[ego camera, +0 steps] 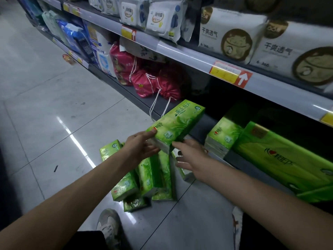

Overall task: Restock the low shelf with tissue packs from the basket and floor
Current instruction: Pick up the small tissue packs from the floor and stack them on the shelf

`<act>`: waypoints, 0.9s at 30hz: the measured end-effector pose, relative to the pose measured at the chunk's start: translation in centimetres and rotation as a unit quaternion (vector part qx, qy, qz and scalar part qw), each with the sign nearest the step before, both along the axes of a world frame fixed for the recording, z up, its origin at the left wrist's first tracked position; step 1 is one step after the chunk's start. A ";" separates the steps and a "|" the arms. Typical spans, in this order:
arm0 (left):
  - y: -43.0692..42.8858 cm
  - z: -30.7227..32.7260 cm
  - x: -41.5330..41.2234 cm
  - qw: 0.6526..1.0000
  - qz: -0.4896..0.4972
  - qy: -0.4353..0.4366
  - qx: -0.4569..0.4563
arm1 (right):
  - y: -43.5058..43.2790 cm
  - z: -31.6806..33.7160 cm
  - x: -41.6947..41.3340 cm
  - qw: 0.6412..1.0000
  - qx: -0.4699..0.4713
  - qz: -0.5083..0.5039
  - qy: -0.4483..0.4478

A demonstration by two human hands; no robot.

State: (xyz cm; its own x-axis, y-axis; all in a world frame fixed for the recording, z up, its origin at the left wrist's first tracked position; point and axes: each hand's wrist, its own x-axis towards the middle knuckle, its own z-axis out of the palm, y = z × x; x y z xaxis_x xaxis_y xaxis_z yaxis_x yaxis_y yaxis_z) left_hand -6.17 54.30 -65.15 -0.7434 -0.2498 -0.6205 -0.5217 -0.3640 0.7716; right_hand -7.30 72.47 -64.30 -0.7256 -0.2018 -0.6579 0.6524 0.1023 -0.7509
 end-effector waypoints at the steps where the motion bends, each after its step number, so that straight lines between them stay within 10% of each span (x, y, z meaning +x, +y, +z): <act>1: 0.3 -0.4 -0.9 1.000 -0.001 0.000 0.001 | 0.0 -0.1 0.4 0.999 0.021 0.023 -0.010; 12: 6.5 -7.6 -9.8 0.998 -0.062 0.013 0.011 | 5.1 -3.4 -1.3 0.980 0.184 0.068 0.029; 27: 11.7 -13.4 -15.7 0.999 -0.051 0.009 -0.010 | 6.3 -2.3 -1.9 0.985 0.136 0.108 -0.001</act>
State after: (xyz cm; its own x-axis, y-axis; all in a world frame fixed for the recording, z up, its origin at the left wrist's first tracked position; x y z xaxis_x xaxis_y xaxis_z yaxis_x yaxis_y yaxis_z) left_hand -21.82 65.97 -78.56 -0.7769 -0.1835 -0.6023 -0.5411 -0.2945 0.7877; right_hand -9.21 78.72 -66.60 -0.6833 -0.1670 -0.7108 0.5957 0.4353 -0.6750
